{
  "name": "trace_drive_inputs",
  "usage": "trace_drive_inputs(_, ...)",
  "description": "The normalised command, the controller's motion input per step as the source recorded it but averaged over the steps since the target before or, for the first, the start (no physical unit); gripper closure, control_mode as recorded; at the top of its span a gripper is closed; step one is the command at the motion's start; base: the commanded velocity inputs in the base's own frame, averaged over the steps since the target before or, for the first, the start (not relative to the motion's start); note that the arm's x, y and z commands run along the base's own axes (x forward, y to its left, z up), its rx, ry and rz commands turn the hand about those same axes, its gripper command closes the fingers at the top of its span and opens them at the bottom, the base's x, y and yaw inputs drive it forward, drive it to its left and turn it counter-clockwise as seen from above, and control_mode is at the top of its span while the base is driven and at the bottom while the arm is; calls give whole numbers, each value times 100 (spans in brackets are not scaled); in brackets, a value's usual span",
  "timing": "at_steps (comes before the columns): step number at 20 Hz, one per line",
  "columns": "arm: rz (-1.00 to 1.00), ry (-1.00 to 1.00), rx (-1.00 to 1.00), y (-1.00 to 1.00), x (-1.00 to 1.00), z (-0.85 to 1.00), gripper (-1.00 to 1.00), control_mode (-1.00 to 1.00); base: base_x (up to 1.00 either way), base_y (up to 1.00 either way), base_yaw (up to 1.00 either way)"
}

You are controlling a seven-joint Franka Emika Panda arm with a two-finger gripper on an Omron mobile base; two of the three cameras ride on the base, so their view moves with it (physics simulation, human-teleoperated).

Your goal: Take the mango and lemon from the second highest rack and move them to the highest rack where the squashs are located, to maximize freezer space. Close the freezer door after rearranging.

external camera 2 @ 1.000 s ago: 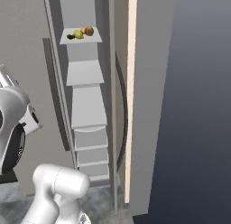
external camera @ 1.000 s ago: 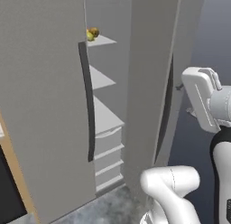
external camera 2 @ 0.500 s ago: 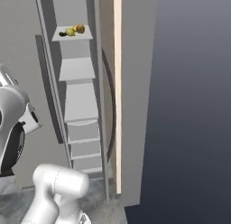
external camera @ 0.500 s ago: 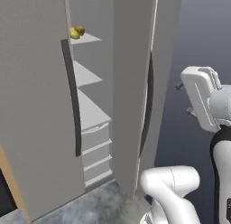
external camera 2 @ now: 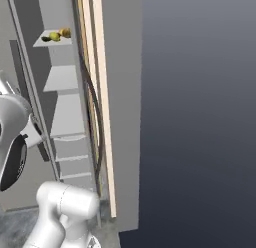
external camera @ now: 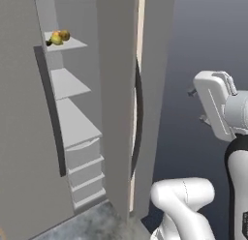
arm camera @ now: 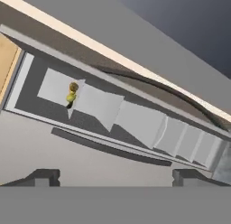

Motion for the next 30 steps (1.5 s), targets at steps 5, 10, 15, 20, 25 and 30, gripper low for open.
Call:
trace_drive_inputs(5, 0, 0, 0, 0, 0, 0, -100, 100, 7, -66, 4)
trace_drive_inputs(10, 0, 0, 0, 0, 0, 0, -100, 100, 42, -46, 30)
trace_drive_inputs(15, 0, 0, 0, 0, 0, 0, -100, 100, 58, -38, 53)
trace_drive_inputs(20, 0, 0, 0, 0, 0, 0, -100, 100, 45, -48, 41)
trace_drive_inputs(25, 0, 0, 0, 0, 0, 0, -100, 100, 35, -51, 18)
trace_drive_inputs(30, 0, 0, 0, 0, 0, 0, -100, 100, 42, -28, 8)
